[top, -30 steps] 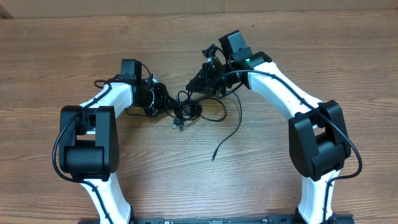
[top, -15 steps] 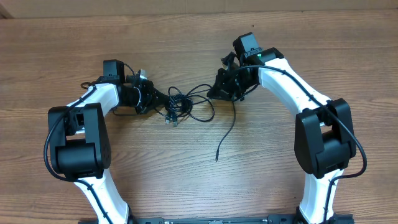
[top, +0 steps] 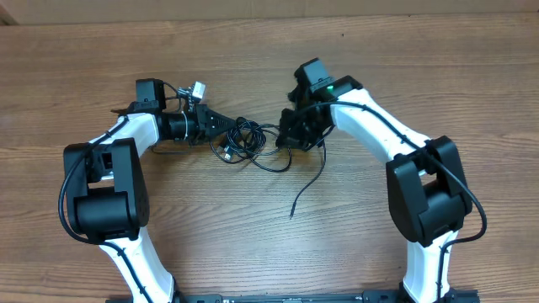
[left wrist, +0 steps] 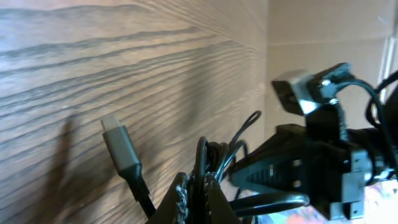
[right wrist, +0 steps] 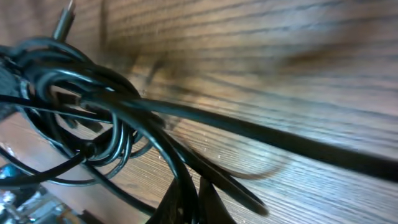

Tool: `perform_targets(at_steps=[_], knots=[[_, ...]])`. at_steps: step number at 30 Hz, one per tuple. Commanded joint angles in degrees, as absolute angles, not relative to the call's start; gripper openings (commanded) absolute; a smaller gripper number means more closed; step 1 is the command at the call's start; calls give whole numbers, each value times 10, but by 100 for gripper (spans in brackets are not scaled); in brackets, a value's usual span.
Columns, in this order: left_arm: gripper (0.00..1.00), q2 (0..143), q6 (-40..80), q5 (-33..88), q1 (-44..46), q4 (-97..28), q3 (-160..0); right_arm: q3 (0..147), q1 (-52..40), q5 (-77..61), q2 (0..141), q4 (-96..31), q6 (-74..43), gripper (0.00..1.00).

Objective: Untangle cables

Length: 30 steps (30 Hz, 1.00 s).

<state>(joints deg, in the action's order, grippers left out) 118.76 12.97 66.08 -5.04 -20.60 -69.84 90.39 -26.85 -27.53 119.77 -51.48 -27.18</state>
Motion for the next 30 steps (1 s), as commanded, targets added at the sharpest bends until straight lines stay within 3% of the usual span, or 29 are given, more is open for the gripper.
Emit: perform_targets(at_steps=[1,3,8,18,27,29,30], knots=[[4,1196,97,719,-52,-202,-699,899,-290,-244,1195,-511,-269,4],[4,1196,91,719,-52,-202,-699,899,-300,-217,1195,-511,-269,6],[4,1196,87,718,-52,-201,-699,904,-305,-197,1194,-536,-249,22],[4,1196,60,762,-52,-185,-699,1047,-302,-191,1140,-668,-180,34],[4,1196,38,795,-52,-179,-699,1057,-304,-191,1147,-607,-349,41],[4,1196,38,795,-52,-179,-699,1057,-308,-191,1151,-598,-372,58],[4,1196,38,795,-52,-179,-699,1057,-311,-191,1152,-594,-382,61]])
